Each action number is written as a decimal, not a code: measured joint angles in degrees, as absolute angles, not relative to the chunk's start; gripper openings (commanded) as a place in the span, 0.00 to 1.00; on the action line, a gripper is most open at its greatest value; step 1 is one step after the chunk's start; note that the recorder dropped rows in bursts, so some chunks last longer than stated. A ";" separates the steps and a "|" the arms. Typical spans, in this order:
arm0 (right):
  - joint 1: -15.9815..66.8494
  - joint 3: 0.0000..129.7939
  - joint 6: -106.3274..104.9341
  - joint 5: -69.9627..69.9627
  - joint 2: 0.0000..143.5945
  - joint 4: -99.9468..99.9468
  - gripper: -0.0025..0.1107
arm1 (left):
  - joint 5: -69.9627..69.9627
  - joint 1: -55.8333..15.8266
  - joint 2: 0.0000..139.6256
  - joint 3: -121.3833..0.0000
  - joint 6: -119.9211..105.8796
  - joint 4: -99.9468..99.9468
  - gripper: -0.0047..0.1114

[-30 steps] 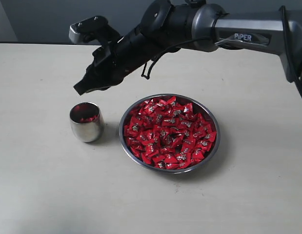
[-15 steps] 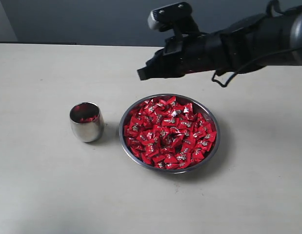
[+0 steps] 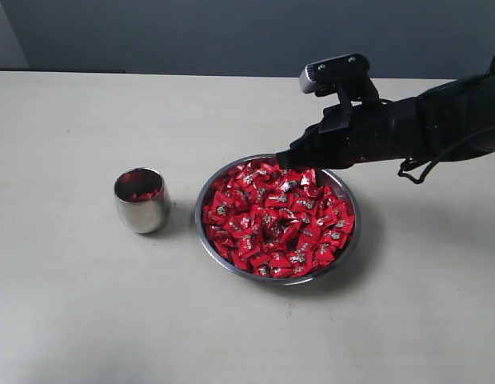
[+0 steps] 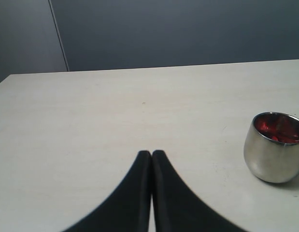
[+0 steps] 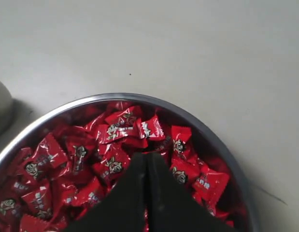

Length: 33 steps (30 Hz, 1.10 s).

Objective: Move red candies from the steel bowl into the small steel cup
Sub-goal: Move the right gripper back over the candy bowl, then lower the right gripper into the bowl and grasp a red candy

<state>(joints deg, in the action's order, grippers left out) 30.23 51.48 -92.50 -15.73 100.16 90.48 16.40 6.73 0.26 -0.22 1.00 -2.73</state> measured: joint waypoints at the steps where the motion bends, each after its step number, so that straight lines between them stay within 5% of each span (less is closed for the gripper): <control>1: 30.23 51.48 -92.39 -15.73 100.16 90.48 0.02 | 16.40 6.73 0.26 -0.22 1.00 -2.73 0.04; 17: 30.10 51.44 -72.11 -30.81 102.51 74.38 0.02 | 16.40 6.73 0.26 -0.22 1.00 -2.73 0.04; 20: 30.10 51.44 -71.40 -31.88 103.59 73.82 0.13 | 16.40 6.73 0.26 -0.22 1.00 -2.73 0.04; 25: 30.10 51.44 -70.08 -32.27 103.79 73.59 0.46 | 16.40 6.73 0.26 -0.22 1.00 -2.73 0.04; 33: 30.10 51.44 -65.75 -31.55 104.39 73.45 0.37 | 16.40 6.73 0.26 -0.22 1.00 -2.73 0.04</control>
